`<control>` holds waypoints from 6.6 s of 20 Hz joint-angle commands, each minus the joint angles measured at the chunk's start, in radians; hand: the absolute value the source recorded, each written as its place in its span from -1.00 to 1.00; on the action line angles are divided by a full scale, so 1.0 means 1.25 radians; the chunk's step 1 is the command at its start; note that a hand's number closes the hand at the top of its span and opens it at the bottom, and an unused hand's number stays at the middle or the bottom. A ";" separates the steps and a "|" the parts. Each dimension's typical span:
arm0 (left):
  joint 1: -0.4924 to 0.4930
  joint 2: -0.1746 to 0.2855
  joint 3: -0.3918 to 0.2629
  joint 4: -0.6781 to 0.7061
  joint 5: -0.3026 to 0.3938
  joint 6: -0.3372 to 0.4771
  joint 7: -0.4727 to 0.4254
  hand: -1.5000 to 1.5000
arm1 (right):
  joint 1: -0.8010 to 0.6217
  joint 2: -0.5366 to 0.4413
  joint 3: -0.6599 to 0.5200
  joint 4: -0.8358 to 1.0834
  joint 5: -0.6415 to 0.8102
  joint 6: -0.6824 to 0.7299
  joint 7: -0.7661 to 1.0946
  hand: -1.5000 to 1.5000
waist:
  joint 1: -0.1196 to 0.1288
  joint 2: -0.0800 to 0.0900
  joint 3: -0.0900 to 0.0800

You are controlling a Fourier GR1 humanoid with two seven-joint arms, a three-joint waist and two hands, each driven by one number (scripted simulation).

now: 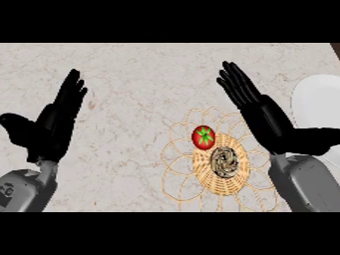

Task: Pick the cupcake from the placemat and place it in the plate

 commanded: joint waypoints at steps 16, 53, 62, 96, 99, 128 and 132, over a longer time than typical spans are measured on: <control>0.217 -0.092 -0.042 0.169 0.038 -0.103 -0.050 0.00 | -0.050 -0.202 -0.276 0.321 0.089 0.109 -0.311 -1.00 | 0.011 -0.025 0.027; 0.214 -0.127 0.043 0.126 -0.026 -0.166 0.034 0.00 | 0.029 -0.165 0.082 -0.091 0.580 0.292 0.256 -1.00 | 0.012 -0.027 0.027; 0.224 -0.160 0.066 0.156 -0.054 -0.199 0.005 0.00 | 0.124 -0.131 0.113 -0.184 0.732 0.269 0.294 -1.00 | 0.005 -0.028 0.027; 0.249 -0.211 0.138 0.131 -0.122 -0.241 0.037 0.00 | 0.330 -0.009 0.128 -0.182 1.073 0.056 0.209 1.00 | -0.029 -0.037 0.027; 0.263 -0.189 0.182 0.150 -0.094 -0.260 0.013 0.00 | 0.474 -0.010 0.126 -0.295 1.083 -0.048 0.212 1.00 | -0.043 -0.037 0.026; 0.221 -0.232 0.140 0.145 -0.138 -0.272 0.041 0.00 | 0.369 -0.082 -0.538 -0.114 0.510 -0.324 -0.040 1.00 | 0.012 -0.025 0.028; 0.216 -0.263 0.115 0.170 -0.169 -0.251 0.027 0.00 | 0.207 -0.122 -0.566 0.152 0.484 -0.327 -0.141 1.00 | 0.023 -0.022 0.029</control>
